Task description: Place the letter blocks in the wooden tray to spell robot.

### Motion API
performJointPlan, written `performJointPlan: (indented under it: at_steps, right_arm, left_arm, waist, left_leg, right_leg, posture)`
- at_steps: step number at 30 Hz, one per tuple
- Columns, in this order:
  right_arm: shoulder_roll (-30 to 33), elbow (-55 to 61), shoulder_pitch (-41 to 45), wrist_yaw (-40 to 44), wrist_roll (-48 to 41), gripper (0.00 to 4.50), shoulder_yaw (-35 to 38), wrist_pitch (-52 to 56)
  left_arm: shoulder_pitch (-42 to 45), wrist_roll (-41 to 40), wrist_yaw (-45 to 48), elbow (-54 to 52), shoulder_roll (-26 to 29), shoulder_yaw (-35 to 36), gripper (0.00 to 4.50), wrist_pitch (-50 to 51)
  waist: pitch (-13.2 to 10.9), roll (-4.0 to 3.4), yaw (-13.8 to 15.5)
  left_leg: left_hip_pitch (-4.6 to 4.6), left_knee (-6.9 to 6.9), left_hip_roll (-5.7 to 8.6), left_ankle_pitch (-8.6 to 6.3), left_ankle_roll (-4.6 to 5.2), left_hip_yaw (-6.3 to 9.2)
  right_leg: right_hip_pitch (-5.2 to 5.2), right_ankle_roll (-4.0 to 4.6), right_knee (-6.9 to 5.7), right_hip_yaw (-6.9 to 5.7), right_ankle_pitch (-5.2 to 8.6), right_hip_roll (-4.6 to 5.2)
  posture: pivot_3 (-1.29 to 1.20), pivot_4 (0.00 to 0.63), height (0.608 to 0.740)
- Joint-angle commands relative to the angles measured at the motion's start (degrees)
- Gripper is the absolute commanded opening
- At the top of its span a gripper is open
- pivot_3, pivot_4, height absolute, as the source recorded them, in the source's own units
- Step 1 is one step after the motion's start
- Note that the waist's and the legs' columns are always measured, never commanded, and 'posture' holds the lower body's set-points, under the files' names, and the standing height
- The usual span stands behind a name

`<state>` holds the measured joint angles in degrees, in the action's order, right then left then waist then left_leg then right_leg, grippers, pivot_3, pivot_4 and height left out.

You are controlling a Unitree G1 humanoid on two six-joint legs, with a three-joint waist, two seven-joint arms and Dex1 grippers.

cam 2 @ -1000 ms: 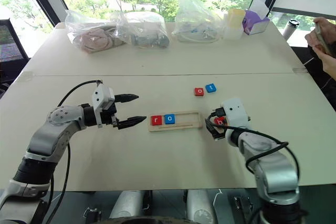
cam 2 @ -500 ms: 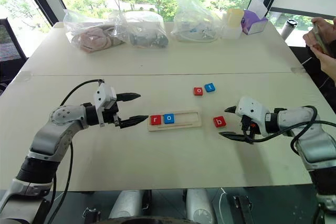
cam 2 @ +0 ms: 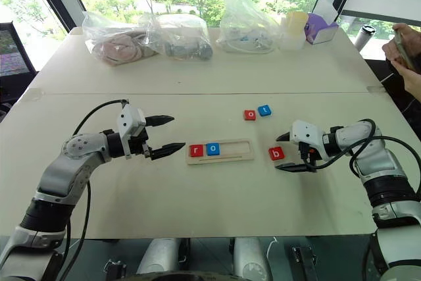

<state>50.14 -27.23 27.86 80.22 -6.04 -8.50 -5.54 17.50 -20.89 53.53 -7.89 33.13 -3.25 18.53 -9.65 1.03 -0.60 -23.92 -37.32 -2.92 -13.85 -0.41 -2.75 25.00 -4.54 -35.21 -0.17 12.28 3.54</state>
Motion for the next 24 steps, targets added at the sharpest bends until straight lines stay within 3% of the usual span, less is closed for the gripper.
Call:
performJointPlan:
  at_steps: [1,6,12,17,24]
  right_arm:
    - [-0.8,-1.3,1.0,-0.1,1.0,3.53,-0.1,-1.7]
    - [-1.0,0.2,1.7,0.3,0.3,1.1,0.6,-0.2]
    - [-1.9,11.2,3.1,-0.3,-3.5,1.11,1.7,8.5]
    - [-5.6,24.9,4.6,-1.3,-5.2,1.11,-2.4,19.2]
    - [-9.9,23.5,7.2,-3.1,-0.8,1.11,-7.8,18.3]
  left_arm:
    - [-0.4,-0.7,-0.4,-3.1,0.6,1.5,4.5,0.1]
    - [-0.5,-1.0,-0.1,-3.5,1.0,1.5,4.5,0.4]
    - [-0.1,-1.8,1.2,-3.6,1.3,1.0,4.5,1.0]
    - [0.3,-1.1,1.1,-3.1,0.9,0.5,4.5,0.5]
    - [-0.5,-0.9,0.8,-3.7,1.0,0.9,4.5,0.1]
  waist:
    - [0.0,0.0,0.0]
    - [0.0,0.0,-0.1]
    - [0.0,-0.03,-0.2]
    - [0.0,-0.05,-0.1]
    - [0.0,-0.06,0.1]
  left_leg:
    - [0.09,0.01,0.0,0.0,0.0,0.0]
    - [0.53,0.03,-0.01,0.0,0.0,-0.04]
    - [0.54,0.04,-0.01,0.01,-0.03,-0.04]
    - [0.53,0.14,-0.04,0.01,-0.02,-0.02]
    - [0.46,0.06,0.01,0.01,-0.04,-0.12]
  right_leg:
    - [-0.09,0.0,0.0,0.0,0.0,0.0]
    - [-0.44,0.02,0.0,0.01,0.0,0.03]
    - [-0.43,0.05,-0.02,0.02,-0.02,0.03]
    - [-0.38,0.04,-0.02,0.01,-0.01,0.0]
    - [-0.38,0.04,0.03,0.02,0.0,0.13]
  posture:
    - [0.0,0.15,0.74]
    - [0.0,0.15,0.74]
    - [0.0,0.15,0.74]
    - [0.0,0.15,0.74]
    - [0.0,0.15,0.74]
